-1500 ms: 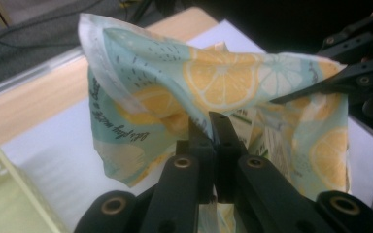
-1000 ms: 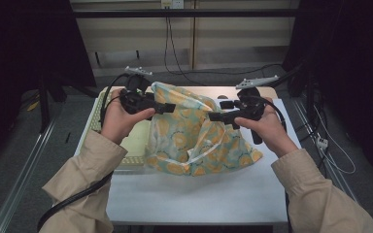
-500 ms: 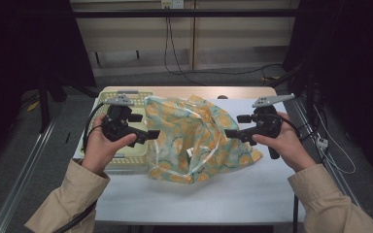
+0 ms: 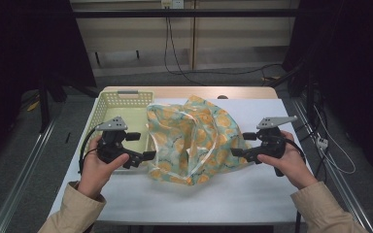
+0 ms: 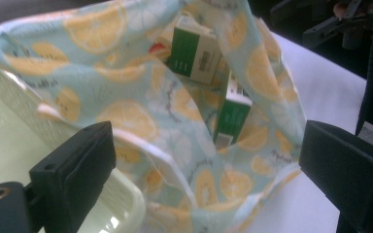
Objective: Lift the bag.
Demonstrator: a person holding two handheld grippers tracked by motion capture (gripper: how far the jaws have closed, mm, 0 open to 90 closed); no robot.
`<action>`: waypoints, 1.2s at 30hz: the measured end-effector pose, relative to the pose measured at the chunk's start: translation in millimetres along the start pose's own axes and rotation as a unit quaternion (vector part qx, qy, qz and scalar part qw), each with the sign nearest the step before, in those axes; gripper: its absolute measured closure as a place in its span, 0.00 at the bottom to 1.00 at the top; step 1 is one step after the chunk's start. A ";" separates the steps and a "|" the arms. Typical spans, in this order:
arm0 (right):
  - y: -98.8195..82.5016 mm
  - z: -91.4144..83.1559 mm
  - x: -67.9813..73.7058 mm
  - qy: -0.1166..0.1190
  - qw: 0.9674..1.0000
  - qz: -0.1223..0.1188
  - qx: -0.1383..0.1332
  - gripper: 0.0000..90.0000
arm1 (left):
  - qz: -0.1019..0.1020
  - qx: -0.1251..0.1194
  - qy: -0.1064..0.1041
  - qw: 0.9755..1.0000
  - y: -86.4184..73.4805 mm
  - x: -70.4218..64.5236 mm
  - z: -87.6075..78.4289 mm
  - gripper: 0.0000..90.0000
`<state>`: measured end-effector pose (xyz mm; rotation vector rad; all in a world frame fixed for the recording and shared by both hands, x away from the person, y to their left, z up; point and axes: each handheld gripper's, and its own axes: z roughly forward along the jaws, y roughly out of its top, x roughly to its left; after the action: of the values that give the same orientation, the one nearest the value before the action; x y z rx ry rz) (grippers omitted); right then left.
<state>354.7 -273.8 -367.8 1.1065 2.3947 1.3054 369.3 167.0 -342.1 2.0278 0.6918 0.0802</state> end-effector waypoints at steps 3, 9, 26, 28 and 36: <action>-11.1 -2.0 -0.6 -0.003 1.000 0.005 -0.002 0.20 | 0.004 0.003 -0.003 1.000 -6.9 -3.9 1.2 0.07; -32.6 -4.9 -0.6 -0.009 1.000 0.007 0.000 0.20 | 0.007 0.006 -0.010 1.000 -22.4 -8.1 4.2 0.07; -67.3 -2.8 2.8 -0.031 0.999 0.002 0.008 0.20 | 0.002 0.015 -0.007 1.000 -54.9 -7.2 5.3 0.07; -70.7 -1.4 4.5 -0.031 0.999 0.000 0.010 0.20 | 0.000 0.016 -0.006 1.000 -59.0 -7.1 4.9 0.07; -83.9 0.1 5.5 -0.032 0.999 0.006 0.008 0.20 | -0.010 0.009 -0.001 1.000 -74.9 -6.0 1.9 0.07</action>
<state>307.4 -297.6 -433.1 1.1516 2.3601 1.2368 332.0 191.1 -402.7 2.0379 0.7132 0.0603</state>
